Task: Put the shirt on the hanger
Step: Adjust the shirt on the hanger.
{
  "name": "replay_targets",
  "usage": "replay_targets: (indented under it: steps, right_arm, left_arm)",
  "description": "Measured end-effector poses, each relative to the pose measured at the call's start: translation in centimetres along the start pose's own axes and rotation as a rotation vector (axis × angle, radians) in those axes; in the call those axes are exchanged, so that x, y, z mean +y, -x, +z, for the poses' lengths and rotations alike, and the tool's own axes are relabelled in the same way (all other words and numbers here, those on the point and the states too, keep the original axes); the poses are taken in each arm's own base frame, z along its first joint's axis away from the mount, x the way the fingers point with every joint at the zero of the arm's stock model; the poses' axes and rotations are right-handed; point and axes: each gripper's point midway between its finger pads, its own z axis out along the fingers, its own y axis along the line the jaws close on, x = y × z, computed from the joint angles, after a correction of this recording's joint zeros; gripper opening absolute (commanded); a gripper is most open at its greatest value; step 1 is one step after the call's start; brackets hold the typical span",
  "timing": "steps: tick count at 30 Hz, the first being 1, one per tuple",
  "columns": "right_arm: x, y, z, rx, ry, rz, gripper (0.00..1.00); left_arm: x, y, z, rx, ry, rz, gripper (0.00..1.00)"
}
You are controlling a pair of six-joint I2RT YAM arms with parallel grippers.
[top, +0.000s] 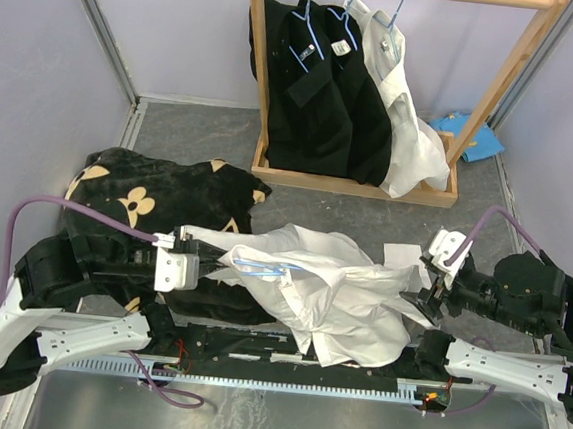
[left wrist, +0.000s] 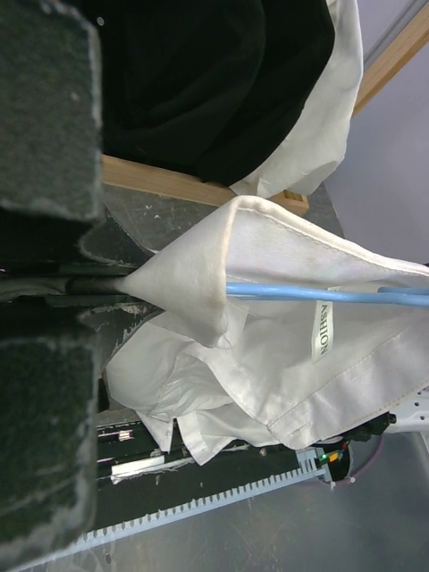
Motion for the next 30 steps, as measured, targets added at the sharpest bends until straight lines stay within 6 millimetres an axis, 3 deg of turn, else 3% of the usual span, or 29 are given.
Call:
replay_targets:
  steps: [12, 24, 30]
  right_arm:
    - [0.2, -1.1, 1.0, 0.042, 0.0, -0.012, 0.77]
    - [0.1, -1.3, 0.9, 0.055, -0.004, -0.008, 0.03]
    - [-1.8, 0.3, -1.0, 0.024, -0.086, -0.01, 0.0]
  left_arm:
    - [0.0, 1.1, -1.1, -0.019, 0.007, 0.026, 0.03]
    - [0.0, 1.1, -1.2, -0.019, 0.007, 0.026, 0.03]
    - [0.0, 1.1, -1.2, -0.019, 0.007, 0.026, 0.03]
